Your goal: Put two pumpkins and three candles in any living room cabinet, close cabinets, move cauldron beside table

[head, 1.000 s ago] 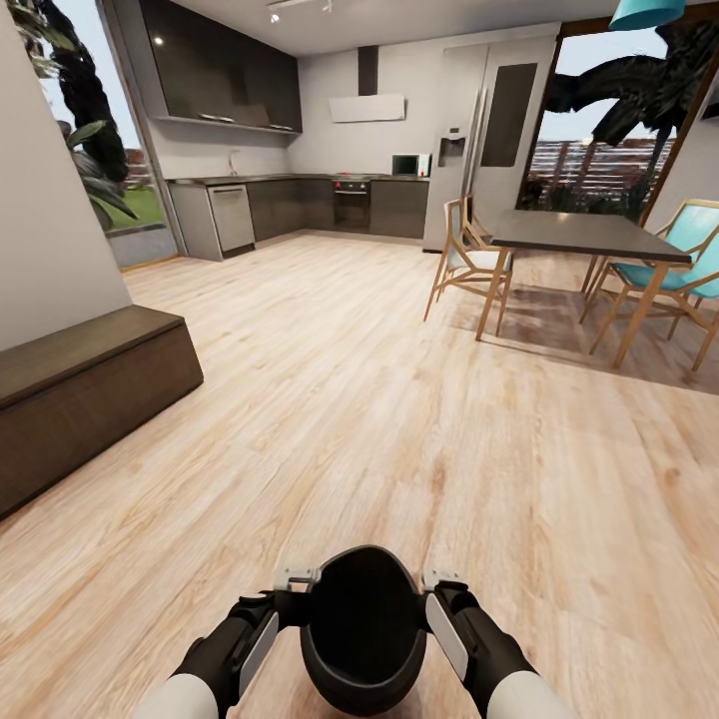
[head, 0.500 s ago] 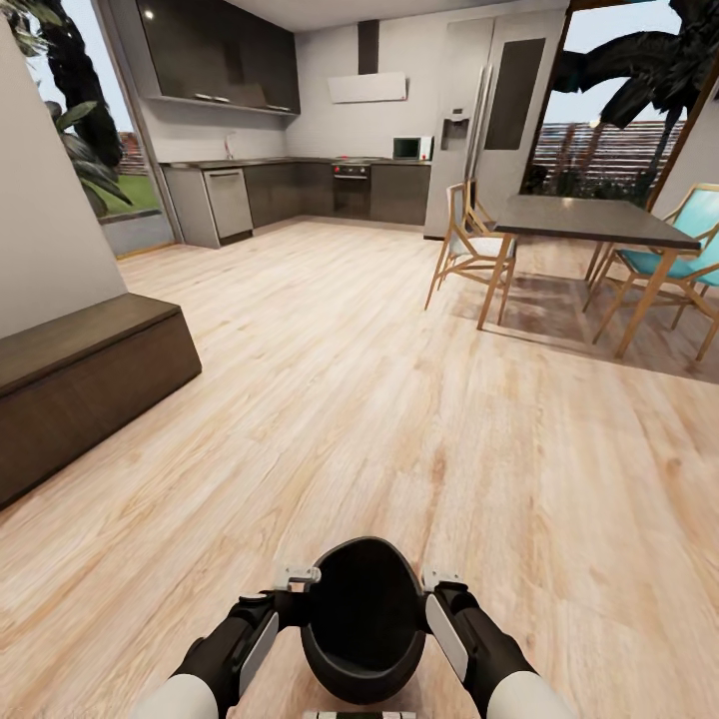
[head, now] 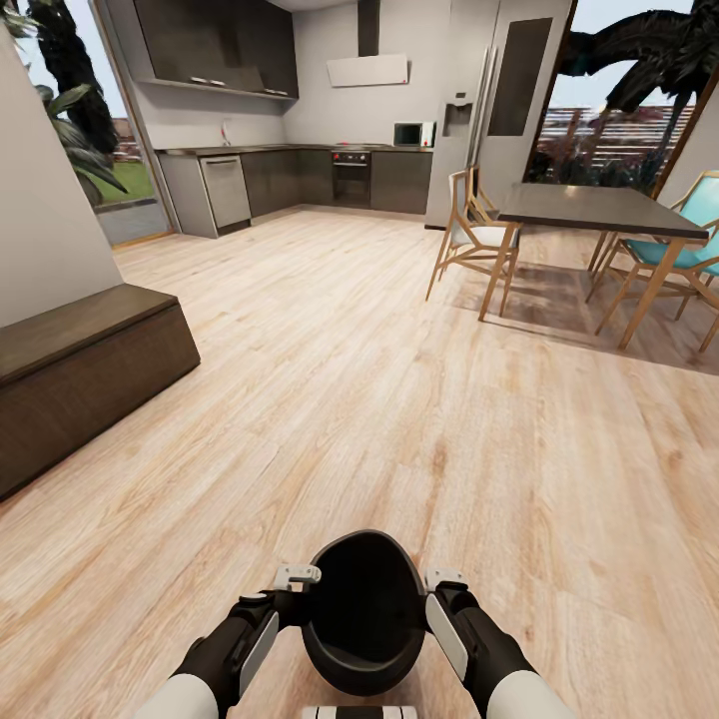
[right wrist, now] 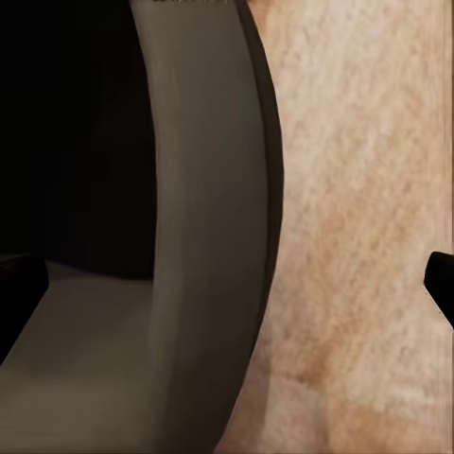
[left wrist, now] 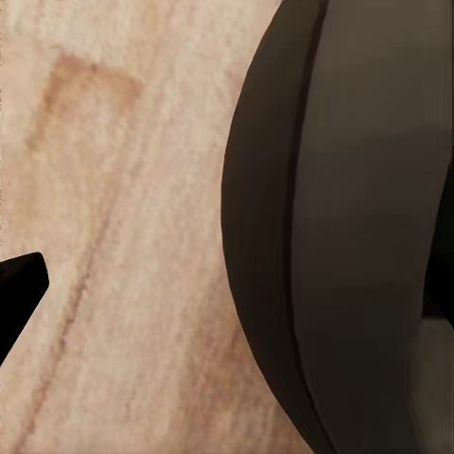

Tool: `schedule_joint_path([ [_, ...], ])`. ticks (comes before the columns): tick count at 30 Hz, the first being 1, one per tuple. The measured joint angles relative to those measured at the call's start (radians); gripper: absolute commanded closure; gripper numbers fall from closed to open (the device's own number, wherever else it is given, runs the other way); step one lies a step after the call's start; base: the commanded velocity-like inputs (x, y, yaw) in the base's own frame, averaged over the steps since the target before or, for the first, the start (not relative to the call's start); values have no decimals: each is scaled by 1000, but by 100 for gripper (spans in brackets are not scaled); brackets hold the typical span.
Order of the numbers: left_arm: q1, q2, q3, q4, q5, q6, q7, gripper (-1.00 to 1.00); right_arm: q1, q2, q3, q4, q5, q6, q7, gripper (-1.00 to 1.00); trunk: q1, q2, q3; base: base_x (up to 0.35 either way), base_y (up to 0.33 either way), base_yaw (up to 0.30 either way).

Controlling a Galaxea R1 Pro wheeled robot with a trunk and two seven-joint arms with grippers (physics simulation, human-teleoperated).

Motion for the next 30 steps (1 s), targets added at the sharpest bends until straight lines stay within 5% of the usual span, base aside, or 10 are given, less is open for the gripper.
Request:
schedule_joint_path([
  [13,0,0,0,0,0,0,0,-100,0,0,0,-1,-1,0,-4,-100,0,0,0,0,0,0],
  [14,0,0,0,0,0,0,0,100,0,0,0,-1,-1,0,-5,-100,0,0,0,0,0,0],
  [15,0,0,0,0,4,0,-1,100,0,0,0,-1,-1,0,-5,100,0,0,0,0,0,0],
  [19,0,0,-1,0,9,0,-2,100,0,0,0,-1,-11,-2,-3,100,0,0,0,0,0,0],
  [21,0,0,-1,-1,6,0,-2,100,0,0,-3,-1,31,5,-7,100,0,0,0,0,0,0],
  [30,0,0,1,-1,-4,1,-4,100,0,0,-3,-1,21,4,-7,100,0,0,0,0,0,0],
])
